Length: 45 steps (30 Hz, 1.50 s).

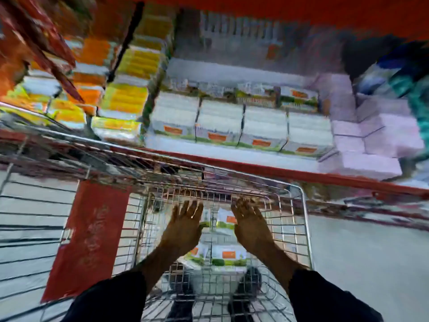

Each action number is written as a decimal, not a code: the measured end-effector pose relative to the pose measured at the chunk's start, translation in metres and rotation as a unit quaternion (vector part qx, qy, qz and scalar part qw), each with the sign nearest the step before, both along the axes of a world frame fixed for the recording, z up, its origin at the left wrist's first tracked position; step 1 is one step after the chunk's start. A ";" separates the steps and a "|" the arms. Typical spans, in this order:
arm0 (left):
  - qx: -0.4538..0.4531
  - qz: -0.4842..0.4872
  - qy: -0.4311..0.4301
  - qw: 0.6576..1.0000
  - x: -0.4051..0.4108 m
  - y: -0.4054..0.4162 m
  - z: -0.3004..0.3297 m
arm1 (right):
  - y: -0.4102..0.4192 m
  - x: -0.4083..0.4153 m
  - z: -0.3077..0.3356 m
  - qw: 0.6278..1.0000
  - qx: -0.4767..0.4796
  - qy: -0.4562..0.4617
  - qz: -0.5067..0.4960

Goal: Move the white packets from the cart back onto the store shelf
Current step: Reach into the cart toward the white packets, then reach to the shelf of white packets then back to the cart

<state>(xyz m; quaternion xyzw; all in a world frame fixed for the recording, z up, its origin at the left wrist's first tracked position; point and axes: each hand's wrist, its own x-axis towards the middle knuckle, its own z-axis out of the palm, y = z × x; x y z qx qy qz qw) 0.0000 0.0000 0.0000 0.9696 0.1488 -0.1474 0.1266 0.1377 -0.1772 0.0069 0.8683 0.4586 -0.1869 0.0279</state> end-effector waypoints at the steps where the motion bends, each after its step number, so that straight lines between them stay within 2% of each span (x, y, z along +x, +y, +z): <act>1: -0.006 -0.004 0.038 0.999 0.003 0.004 -0.014 | 0.003 0.005 -0.010 1.000 -0.021 0.012 -0.002; 3: -0.022 -0.021 0.131 0.991 0.013 0.013 -0.035 | 0.012 0.013 -0.024 0.997 -0.057 0.049 -0.019; 5: -0.035 -0.026 0.159 0.986 0.024 0.021 -0.049 | 0.020 0.022 -0.036 0.995 -0.082 0.048 -0.025; 9: -0.043 -0.022 0.153 0.987 0.035 0.026 -0.066 | 0.033 0.029 -0.052 0.989 -0.137 0.057 -0.020; 13: -0.085 0.009 0.124 0.989 0.043 0.031 -0.070 | 0.039 0.038 -0.057 0.990 -0.134 0.047 -0.017; 19: -0.138 0.060 0.042 0.988 0.037 0.038 -0.052 | 0.027 0.032 -0.039 0.992 -0.021 0.092 -0.080; 21: -0.132 0.043 0.038 0.990 0.032 0.037 -0.037 | 0.023 0.024 -0.027 0.991 -0.003 0.102 -0.092; 24: -0.112 0.035 0.007 0.993 0.018 0.036 -0.011 | 0.028 0.009 0.001 0.994 0.019 0.063 -0.090; 29: -0.038 0.056 -0.106 0.992 -0.009 0.044 0.063 | 0.031 -0.008 0.074 0.992 0.073 -0.014 -0.101; 31: -0.032 0.063 -0.149 0.986 -0.017 0.048 0.103 | 0.032 -0.011 0.108 0.986 0.126 -0.022 -0.109; 34: -0.004 0.069 -0.219 0.973 -0.014 0.059 0.128 | 0.043 -0.009 0.136 0.976 0.170 -0.059 -0.120; 35: 0.011 0.068 -0.261 0.963 -0.016 0.078 0.183 | 0.056 -0.010 0.186 0.966 0.222 -0.077 -0.109; 36: 0.018 0.064 -0.290 0.955 -0.020 0.082 0.202 | 0.059 -0.011 0.206 0.957 0.259 -0.087 -0.099; 45: 0.051 0.082 -0.370 0.924 0.013 0.113 0.249 | 0.098 0.011 0.259 0.934 0.327 -0.097 -0.102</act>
